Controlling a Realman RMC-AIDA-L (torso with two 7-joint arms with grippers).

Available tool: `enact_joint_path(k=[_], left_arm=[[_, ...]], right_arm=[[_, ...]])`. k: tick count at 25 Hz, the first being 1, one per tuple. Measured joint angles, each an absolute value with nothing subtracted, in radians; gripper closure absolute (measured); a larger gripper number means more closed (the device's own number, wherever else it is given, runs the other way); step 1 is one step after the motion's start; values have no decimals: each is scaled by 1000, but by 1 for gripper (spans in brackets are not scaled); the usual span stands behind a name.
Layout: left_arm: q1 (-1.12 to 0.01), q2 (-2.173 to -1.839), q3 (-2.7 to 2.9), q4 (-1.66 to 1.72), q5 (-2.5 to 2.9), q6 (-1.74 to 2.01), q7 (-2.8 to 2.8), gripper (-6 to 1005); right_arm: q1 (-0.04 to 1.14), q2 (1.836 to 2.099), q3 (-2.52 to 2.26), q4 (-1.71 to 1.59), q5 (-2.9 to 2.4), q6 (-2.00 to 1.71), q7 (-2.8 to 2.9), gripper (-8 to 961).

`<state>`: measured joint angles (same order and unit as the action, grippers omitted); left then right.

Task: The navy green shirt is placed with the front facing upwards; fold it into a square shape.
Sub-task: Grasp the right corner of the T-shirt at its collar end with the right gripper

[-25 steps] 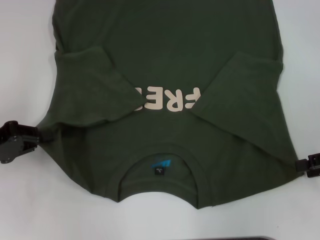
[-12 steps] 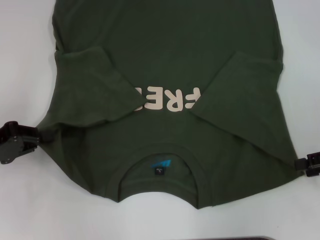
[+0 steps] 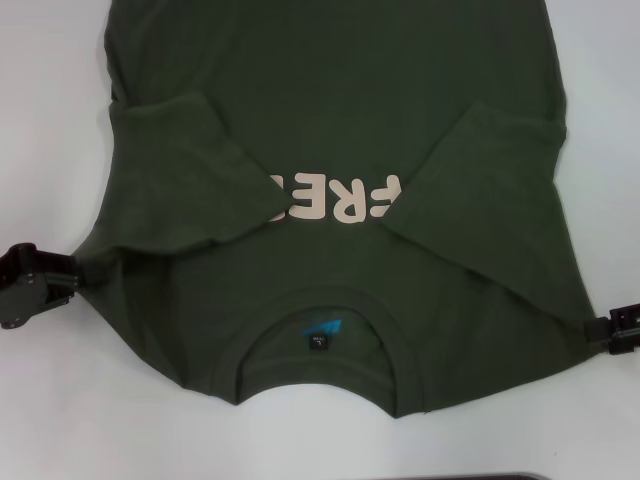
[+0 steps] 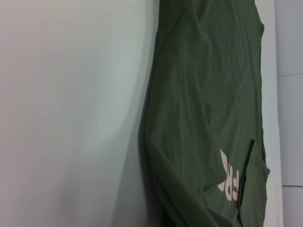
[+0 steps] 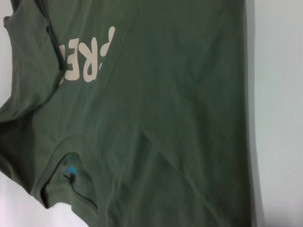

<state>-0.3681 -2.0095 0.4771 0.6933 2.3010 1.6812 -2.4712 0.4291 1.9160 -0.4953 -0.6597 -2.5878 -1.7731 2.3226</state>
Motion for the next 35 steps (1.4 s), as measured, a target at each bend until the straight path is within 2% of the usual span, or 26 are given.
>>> enact_joint_path(k=[35], left_arm=[[-379,-2010,477,693,2302,1682,-2471,937]], right_arm=[[461,1922,-497,-621,-2587,-1744,2338,319]])
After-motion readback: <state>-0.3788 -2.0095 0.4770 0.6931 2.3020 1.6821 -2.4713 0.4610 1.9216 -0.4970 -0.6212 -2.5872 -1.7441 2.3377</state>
